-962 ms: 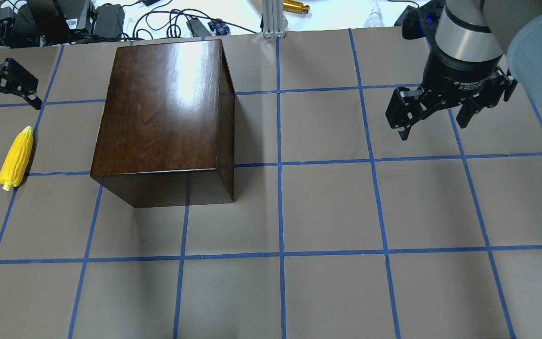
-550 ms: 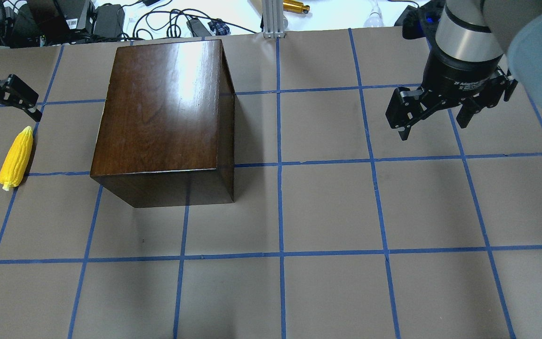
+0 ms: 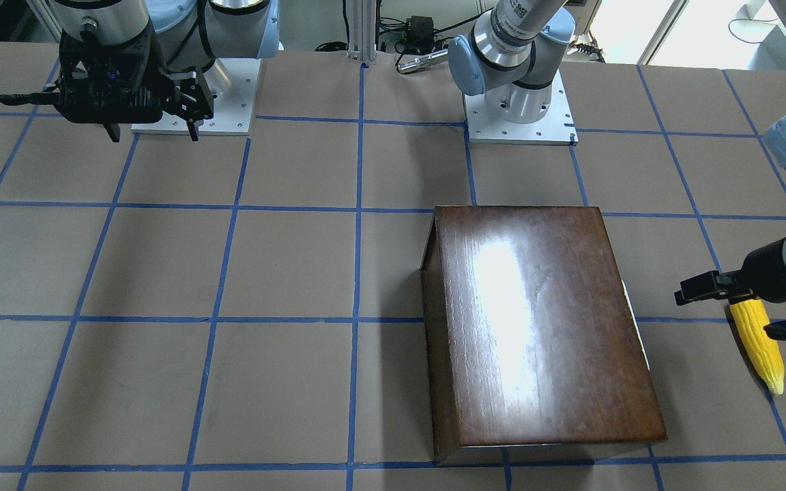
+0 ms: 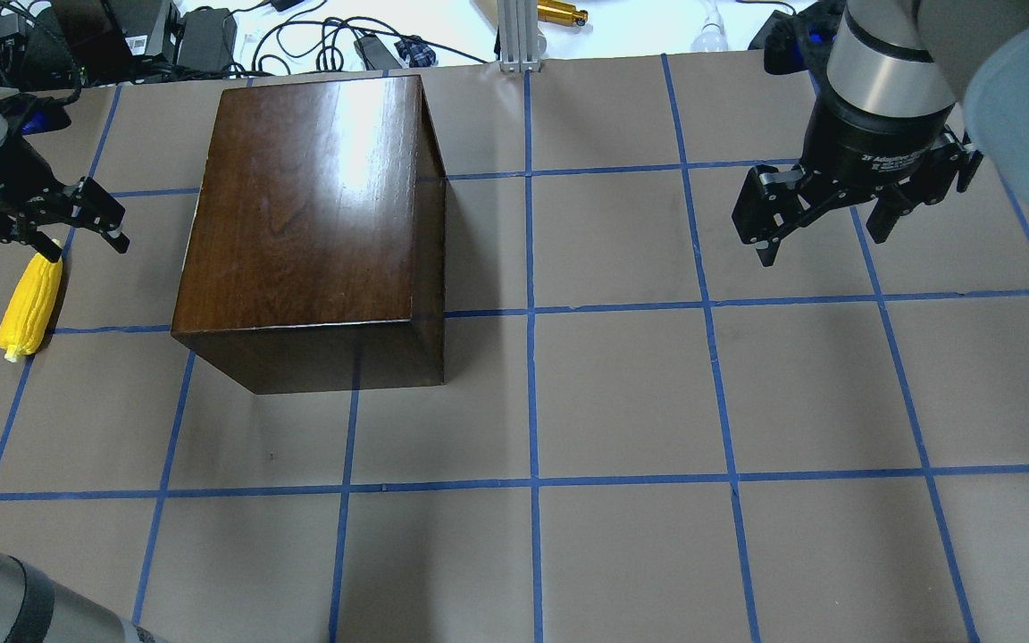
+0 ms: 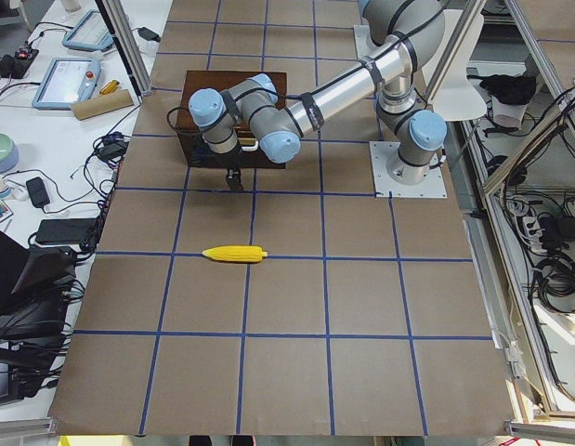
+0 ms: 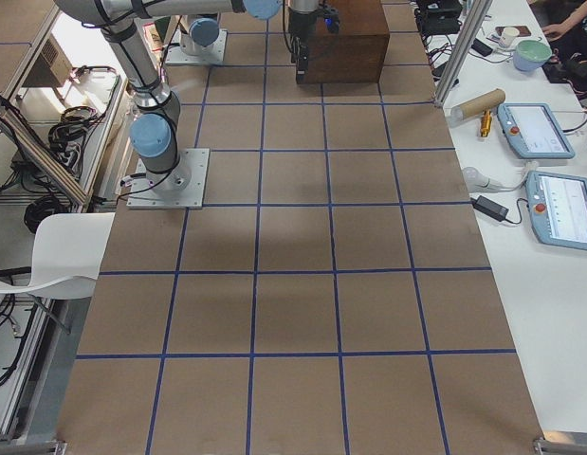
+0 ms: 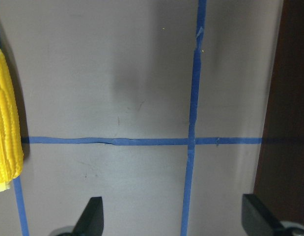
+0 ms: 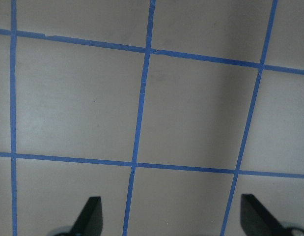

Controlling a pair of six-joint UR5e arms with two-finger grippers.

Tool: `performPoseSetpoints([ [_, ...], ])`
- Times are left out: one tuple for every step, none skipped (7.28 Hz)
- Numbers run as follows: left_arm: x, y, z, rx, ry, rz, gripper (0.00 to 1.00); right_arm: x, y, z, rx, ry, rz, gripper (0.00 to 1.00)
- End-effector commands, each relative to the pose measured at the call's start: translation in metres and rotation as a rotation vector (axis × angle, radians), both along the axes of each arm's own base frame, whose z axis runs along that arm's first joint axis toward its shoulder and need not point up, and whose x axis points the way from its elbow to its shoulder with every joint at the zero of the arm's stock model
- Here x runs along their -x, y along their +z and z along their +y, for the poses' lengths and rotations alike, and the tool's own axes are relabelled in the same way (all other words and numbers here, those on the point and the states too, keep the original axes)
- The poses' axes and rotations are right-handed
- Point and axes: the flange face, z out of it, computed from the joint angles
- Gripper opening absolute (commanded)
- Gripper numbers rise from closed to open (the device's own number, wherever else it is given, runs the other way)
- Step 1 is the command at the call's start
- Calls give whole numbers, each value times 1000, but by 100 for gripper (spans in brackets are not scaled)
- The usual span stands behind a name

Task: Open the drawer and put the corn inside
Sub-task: 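Move the left gripper off the cabinet and down beside its drawer side, then hook the left gripper onto the white drawer handle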

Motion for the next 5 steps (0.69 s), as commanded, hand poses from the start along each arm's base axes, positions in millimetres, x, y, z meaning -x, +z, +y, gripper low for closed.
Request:
performPoseSetpoints([
  [9, -1, -8, 80, -12, 146, 100, 0, 0, 0, 1, 0, 0, 100],
  [6, 0, -8, 128, 31, 256, 100, 0, 0, 0, 0, -2, 0, 100],
  [11, -1, -10, 159, 29, 325, 100, 0, 0, 0, 1, 0, 0, 100],
  [16, -7, -9, 155, -19, 340, 100, 0, 0, 0, 1, 0, 0, 100],
  [19, -15, -7, 142, -23, 352, 100, 0, 0, 0, -1, 0, 0, 100],
])
